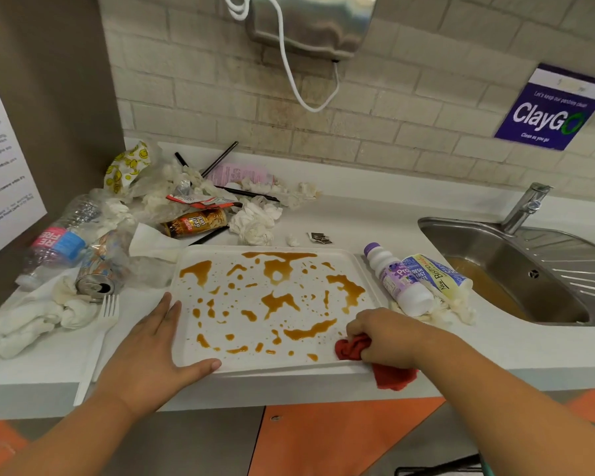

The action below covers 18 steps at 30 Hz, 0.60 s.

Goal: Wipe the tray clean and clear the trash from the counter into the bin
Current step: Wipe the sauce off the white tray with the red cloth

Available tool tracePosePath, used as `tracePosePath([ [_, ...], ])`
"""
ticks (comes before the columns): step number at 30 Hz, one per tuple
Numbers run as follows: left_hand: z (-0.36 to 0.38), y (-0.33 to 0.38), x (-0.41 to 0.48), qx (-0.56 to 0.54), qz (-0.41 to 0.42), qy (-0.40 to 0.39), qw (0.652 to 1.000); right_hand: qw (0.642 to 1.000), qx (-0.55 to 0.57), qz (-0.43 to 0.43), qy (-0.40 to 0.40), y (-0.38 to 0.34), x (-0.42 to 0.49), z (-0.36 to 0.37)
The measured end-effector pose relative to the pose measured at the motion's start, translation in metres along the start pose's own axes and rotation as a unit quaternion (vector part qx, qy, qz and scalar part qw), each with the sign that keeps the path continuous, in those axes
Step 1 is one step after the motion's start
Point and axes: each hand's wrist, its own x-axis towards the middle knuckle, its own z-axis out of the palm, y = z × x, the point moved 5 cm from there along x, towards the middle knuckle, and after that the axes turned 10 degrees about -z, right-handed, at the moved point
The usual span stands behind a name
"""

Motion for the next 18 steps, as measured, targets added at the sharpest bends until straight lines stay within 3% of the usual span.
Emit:
tracePosePath([
  [5,0.000,0.000,0.000,0.000,0.000,-0.001,1.000,0.997,0.026,-0.059,0.036,-0.031,0.015,0.007],
  [10,0.000,0.001,0.000,-0.003,-0.001,-0.003,1.000,1.000,0.007,-0.014,0.004,-0.018,0.010,-0.003],
  [18,-0.001,0.002,0.000,-0.002,-0.001,-0.001,1.000,0.998,0.028,-0.053,0.026,-0.035,0.018,0.004],
])
